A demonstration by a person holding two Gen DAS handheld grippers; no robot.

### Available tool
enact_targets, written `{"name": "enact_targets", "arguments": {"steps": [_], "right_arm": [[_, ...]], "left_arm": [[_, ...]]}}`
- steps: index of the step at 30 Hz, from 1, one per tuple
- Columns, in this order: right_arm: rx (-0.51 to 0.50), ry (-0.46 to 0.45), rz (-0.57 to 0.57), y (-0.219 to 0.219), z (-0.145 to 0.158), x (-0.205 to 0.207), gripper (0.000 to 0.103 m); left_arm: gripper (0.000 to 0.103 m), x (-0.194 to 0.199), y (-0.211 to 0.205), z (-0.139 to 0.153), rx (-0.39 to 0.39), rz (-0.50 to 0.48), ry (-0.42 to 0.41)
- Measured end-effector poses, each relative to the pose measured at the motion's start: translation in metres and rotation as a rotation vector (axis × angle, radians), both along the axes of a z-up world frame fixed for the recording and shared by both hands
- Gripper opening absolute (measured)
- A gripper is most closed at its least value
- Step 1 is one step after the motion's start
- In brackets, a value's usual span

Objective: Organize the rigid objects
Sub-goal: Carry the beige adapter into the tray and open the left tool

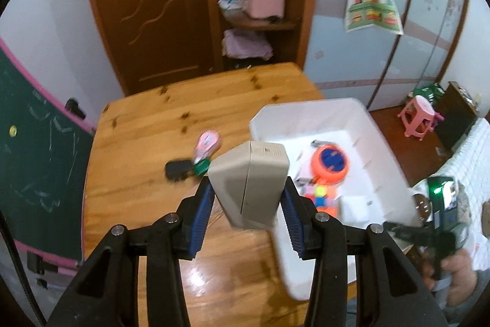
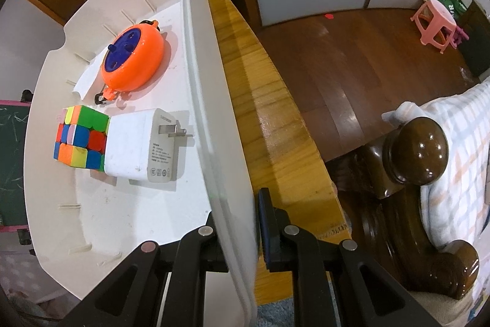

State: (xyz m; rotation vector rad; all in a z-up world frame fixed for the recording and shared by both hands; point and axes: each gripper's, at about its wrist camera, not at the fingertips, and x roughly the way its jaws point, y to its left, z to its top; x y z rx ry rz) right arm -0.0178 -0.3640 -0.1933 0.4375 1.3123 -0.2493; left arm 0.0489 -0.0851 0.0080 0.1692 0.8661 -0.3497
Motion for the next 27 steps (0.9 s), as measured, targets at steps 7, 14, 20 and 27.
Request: {"name": "enact_targets", "arguments": {"steps": [7,14,20,27], "right_arm": [[0.035,-0.01,0.009,-0.006,-0.001,-0.001,0.014],[0.062,-0.019,0.023,-0.01,-0.003,-0.001,0.015],[0.065,-0.022,0.03,-0.01,-0.004,-0.002,0.016],[0.084,-0.029,0.025,-0.013,-0.005,-0.003,0.018]], "left_arm": [[0.047,0.006,-0.043,0.023,0.005,-0.076,-0.055],[0.047,0.032,-0.095,-0.002,0.023,-0.132,0.029],[0.047,0.062,-0.145,-0.052,0.08,-0.144,0.132],[0.047,0.087,-0.196,-0.101,0.124,-0.149,0.206]]}}
